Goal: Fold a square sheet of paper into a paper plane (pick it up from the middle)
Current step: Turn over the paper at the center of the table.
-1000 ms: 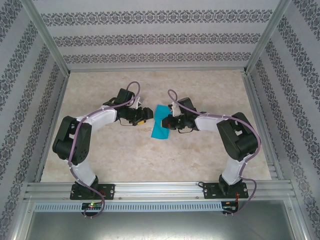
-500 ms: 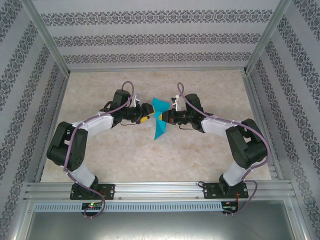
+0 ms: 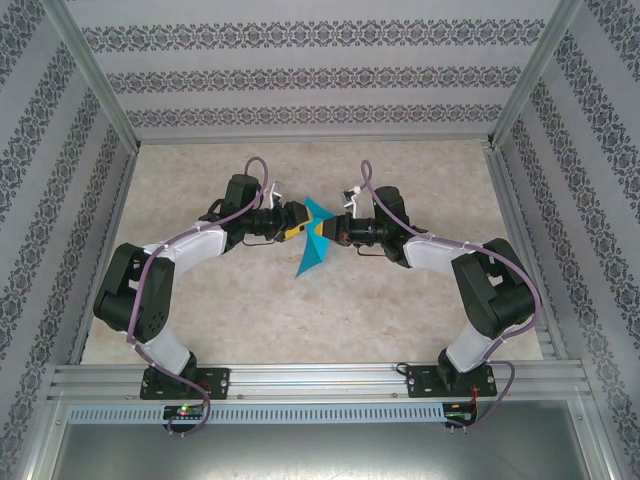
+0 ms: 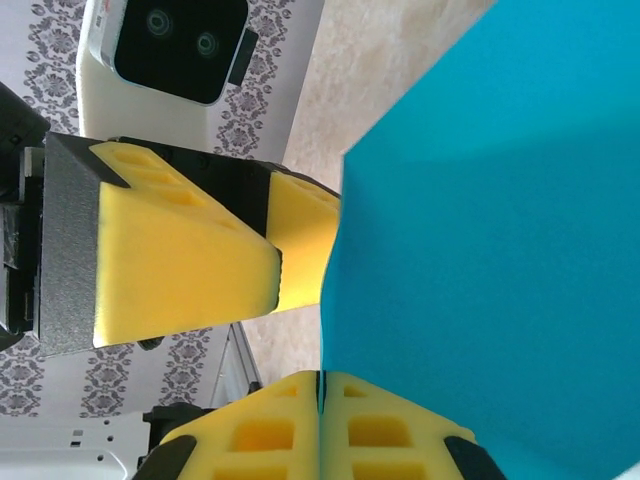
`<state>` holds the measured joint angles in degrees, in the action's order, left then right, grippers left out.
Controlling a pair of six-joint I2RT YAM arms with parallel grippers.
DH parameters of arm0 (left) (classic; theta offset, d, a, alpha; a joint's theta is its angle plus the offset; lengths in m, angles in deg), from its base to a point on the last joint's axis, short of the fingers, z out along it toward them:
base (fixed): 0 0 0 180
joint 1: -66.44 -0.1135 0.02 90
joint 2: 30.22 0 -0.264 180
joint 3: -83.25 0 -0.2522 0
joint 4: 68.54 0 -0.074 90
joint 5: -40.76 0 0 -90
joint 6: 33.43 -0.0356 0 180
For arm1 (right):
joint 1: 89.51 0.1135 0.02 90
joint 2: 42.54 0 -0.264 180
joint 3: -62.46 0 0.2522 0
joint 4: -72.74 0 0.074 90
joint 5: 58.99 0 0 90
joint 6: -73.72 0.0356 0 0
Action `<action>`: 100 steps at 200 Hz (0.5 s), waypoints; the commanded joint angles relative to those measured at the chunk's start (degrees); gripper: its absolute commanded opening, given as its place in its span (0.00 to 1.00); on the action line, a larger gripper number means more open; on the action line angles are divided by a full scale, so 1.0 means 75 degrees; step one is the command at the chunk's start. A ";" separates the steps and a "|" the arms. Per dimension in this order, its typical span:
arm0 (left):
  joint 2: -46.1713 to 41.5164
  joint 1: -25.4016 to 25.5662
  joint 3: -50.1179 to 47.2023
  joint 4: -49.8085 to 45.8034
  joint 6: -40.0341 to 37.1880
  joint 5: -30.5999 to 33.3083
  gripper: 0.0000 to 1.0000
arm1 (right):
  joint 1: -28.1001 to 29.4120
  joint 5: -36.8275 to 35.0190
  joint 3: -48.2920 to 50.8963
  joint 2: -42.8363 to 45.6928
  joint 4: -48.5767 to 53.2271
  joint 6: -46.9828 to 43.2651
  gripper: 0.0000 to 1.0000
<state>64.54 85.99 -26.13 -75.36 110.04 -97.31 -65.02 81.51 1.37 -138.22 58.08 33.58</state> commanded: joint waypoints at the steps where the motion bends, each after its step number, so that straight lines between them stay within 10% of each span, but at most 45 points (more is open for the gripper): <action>1: -0.0082 0.0079 0.0257 0.0341 0.0033 -0.0306 0.51 | -0.0095 0.0204 0.0108 0.0017 -0.0582 0.0222 0.00; 100: 0.0071 0.0140 0.0583 -0.0038 -0.0215 -0.0589 0.40 | -0.0166 0.0251 0.0219 -0.0272 -0.1319 0.0796 0.00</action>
<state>64.56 86.32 -24.01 -75.42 109.91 -100.26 -65.43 81.94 2.38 -139.18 51.92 38.48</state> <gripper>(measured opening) 0.411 0.048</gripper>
